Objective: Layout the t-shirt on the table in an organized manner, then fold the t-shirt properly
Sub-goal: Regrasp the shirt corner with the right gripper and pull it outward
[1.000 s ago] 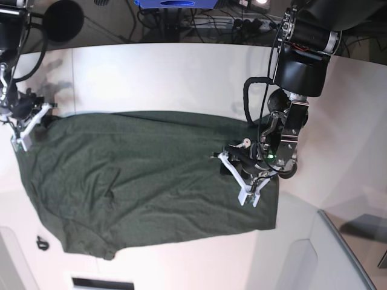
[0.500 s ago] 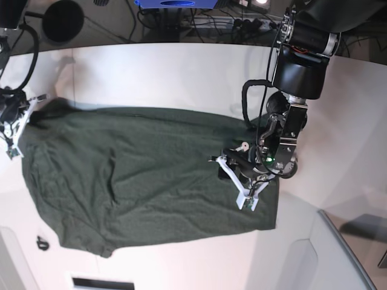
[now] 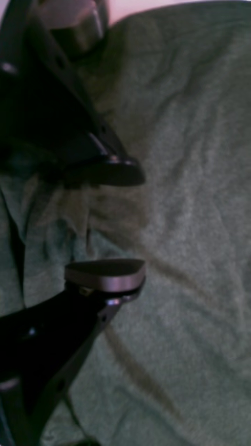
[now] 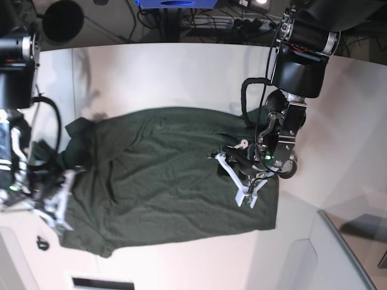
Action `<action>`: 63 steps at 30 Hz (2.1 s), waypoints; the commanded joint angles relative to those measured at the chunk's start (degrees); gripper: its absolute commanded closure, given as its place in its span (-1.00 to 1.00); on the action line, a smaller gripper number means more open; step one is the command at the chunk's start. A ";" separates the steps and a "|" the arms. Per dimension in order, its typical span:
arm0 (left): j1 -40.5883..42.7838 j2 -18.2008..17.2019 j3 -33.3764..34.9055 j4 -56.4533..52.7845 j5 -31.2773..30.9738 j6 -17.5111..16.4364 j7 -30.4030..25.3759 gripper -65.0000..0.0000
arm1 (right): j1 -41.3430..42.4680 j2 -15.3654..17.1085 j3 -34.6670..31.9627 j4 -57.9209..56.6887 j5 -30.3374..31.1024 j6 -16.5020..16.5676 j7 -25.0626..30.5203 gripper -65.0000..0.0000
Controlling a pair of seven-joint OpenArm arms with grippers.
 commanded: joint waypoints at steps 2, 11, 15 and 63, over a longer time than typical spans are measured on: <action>-0.94 -0.07 -0.10 1.33 -0.20 -0.05 -0.86 0.02 | 6.21 0.25 -3.84 -9.59 0.64 -0.08 8.64 0.88; 0.64 -0.60 -0.10 1.42 -0.20 0.04 -0.78 0.02 | 18.52 -1.60 -21.42 -30.78 0.90 -6.14 15.06 -0.09; 0.73 -1.83 -0.10 1.42 -0.20 0.04 -0.78 0.02 | 7.36 0.60 -5.69 -13.29 0.73 -6.23 6.89 -0.45; 5.13 -7.72 -0.72 7.13 -0.29 0.04 -0.78 0.02 | -33.52 -0.98 17.70 28.39 0.64 -11.24 1.52 1.00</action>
